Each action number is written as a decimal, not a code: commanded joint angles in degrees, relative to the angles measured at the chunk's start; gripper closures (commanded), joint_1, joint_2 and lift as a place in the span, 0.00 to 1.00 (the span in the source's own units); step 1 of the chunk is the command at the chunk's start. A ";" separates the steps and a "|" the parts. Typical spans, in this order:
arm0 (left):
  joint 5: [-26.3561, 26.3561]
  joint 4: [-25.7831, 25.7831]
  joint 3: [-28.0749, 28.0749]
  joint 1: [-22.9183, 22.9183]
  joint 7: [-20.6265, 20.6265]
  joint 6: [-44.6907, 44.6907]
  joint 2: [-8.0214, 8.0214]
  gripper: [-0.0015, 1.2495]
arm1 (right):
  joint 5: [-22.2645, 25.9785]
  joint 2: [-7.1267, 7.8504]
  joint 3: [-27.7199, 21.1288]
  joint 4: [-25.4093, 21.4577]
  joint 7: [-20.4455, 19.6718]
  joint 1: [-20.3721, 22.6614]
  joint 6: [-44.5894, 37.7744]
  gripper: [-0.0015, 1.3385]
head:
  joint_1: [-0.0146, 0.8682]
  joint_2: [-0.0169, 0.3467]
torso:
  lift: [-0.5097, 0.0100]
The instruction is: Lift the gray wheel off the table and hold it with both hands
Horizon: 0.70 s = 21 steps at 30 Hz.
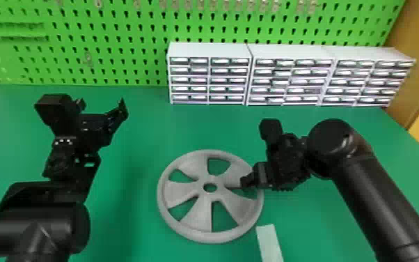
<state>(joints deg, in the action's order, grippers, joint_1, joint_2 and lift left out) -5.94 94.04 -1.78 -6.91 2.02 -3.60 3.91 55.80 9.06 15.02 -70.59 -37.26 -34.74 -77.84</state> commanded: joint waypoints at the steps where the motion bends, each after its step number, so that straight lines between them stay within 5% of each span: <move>1: 0.05 0.00 0.02 -0.04 0.00 0.00 -0.04 0.21 | -0.16 -0.18 0.19 0.37 0.00 -0.07 0.14 0.30 | 0.82 0.09 | 0.79; 21: 0.05 0.00 -0.15 -0.12 0.00 0.17 0.05 0.21 | -0.34 -0.18 0.28 0.72 0.00 0.20 -0.12 0.51 | 0.82 0.09 | 0.79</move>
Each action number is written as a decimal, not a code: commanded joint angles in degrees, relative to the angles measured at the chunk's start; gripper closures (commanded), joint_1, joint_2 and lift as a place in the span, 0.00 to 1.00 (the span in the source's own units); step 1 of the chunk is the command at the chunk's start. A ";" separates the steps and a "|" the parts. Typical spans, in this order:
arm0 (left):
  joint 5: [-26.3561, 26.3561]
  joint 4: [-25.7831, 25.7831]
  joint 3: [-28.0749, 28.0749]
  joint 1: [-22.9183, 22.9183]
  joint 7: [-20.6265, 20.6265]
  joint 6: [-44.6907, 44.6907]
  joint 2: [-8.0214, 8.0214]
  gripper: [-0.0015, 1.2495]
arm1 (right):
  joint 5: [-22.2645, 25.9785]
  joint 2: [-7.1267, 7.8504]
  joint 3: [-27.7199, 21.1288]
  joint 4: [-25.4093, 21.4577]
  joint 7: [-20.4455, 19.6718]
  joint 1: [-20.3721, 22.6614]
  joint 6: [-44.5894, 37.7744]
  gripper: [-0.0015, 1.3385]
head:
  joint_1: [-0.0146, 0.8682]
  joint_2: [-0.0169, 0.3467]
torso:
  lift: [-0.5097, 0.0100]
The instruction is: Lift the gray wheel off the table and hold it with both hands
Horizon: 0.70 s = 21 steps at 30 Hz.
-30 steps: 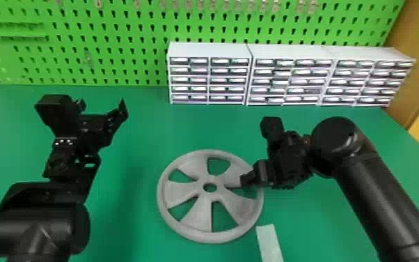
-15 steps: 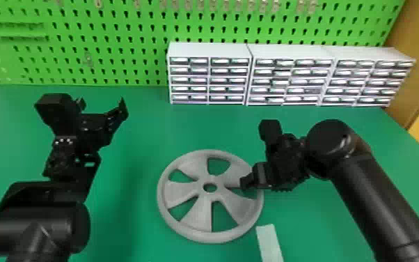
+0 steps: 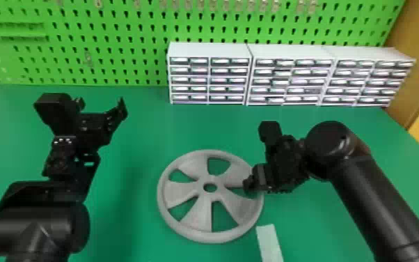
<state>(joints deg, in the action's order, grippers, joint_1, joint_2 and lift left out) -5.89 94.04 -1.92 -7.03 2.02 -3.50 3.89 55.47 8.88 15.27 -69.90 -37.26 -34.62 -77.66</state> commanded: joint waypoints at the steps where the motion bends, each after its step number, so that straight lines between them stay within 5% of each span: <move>1: 0.00 0.00 -0.01 -0.01 0.00 0.16 0.06 0.21 | -0.01 0.00 0.11 0.11 0.00 -0.01 -0.39 0.54 | 0.82 0.09 | 0.79; 12: 0.00 0.00 -0.01 -0.01 0.00 0.34 0.06 0.21 | -1.06 0.00 0.55 0.11 0.00 -0.44 -1.71 0.77 | 0.82 0.09 | 0.79; 21: 0.00 0.00 -0.01 0.08 0.00 0.34 0.06 0.21 | -1.24 0.00 0.73 0.11 0.00 -0.53 -1.71 0.78 | 0.82 0.09 | 0.79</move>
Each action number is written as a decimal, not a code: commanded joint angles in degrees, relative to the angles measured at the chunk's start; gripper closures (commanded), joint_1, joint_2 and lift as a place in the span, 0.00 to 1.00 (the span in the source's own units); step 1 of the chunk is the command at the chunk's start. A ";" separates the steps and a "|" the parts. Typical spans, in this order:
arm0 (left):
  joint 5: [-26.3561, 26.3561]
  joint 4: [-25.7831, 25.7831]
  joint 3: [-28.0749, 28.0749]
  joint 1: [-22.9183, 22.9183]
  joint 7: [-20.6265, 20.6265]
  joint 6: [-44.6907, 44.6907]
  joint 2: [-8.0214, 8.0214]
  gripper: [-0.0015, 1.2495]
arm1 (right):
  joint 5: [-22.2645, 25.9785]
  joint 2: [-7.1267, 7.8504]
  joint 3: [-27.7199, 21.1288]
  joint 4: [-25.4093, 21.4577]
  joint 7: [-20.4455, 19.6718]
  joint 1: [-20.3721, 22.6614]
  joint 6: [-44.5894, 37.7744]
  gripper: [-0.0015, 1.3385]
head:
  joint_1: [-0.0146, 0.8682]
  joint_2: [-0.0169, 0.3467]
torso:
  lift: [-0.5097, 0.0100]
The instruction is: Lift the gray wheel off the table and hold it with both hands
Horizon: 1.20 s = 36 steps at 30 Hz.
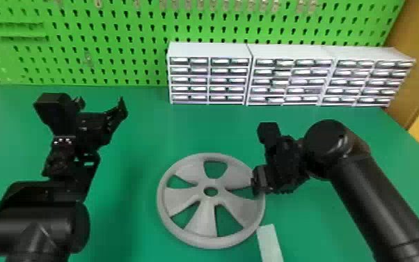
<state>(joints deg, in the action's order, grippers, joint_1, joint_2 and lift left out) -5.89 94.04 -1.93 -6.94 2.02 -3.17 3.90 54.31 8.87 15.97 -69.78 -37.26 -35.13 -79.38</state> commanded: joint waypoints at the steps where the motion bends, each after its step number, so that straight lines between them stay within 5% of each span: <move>1: 0.00 0.00 0.00 0.00 0.00 0.01 0.06 0.21 | 0.00 0.01 0.02 -0.01 0.00 -0.02 -0.07 0.78 | 0.82 0.09 | 0.79; 17: 0.00 0.00 0.00 0.09 0.00 0.01 0.06 0.21 | -0.08 -0.08 -0.33 -1.06 0.00 0.33 0.55 0.78 | 0.82 0.09 | 0.79; 36: -0.09 0.00 -0.09 0.09 0.00 0.01 -0.03 0.21 | -7.03 -1.05 0.73 -14.16 0.00 4.81 11.44 0.79 | 0.82 0.09 | 0.79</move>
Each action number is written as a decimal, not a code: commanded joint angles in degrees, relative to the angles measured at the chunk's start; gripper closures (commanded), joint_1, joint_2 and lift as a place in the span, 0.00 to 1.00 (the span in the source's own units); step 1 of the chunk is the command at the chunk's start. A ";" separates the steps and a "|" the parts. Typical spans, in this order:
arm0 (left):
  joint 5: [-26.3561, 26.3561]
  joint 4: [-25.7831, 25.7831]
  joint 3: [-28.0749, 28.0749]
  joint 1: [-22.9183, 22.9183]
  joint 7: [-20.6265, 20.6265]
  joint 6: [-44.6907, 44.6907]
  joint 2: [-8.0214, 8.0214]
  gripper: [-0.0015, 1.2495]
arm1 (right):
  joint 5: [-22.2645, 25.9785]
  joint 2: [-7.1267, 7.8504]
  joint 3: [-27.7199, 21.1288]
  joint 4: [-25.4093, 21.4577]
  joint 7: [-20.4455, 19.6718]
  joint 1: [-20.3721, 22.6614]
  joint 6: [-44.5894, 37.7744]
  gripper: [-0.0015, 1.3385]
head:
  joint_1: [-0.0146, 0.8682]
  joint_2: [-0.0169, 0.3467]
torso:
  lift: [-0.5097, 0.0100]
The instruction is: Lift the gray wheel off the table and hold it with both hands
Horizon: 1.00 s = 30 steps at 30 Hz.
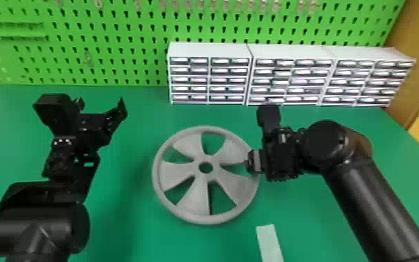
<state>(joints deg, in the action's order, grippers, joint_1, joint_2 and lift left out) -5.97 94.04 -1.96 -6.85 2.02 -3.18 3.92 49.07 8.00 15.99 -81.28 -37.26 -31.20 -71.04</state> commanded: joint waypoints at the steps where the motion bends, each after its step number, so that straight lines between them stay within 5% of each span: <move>1: -0.01 0.00 -0.07 0.00 0.00 0.02 -0.05 0.21 | -2.40 -0.27 1.06 -3.36 0.00 1.23 4.15 0.79 | 0.82 0.09 | 0.79; 17: -0.01 0.26 -0.42 0.00 0.00 0.02 0.04 0.21 | -14.09 -2.03 4.40 -10.21 1.76 6.33 20.24 0.82 | 0.82 0.09 | 0.79; 30: -0.01 0.62 -0.42 0.00 0.00 0.02 0.04 0.21 | -20.33 -0.53 9.24 -12.23 3.34 8.00 33.33 0.85 | 0.82 0.09 | 0.79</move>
<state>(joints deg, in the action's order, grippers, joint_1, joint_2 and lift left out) -5.98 94.57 -2.36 -6.78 2.02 -3.20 3.92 30.74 6.96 23.57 -93.23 -34.20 -23.57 -42.27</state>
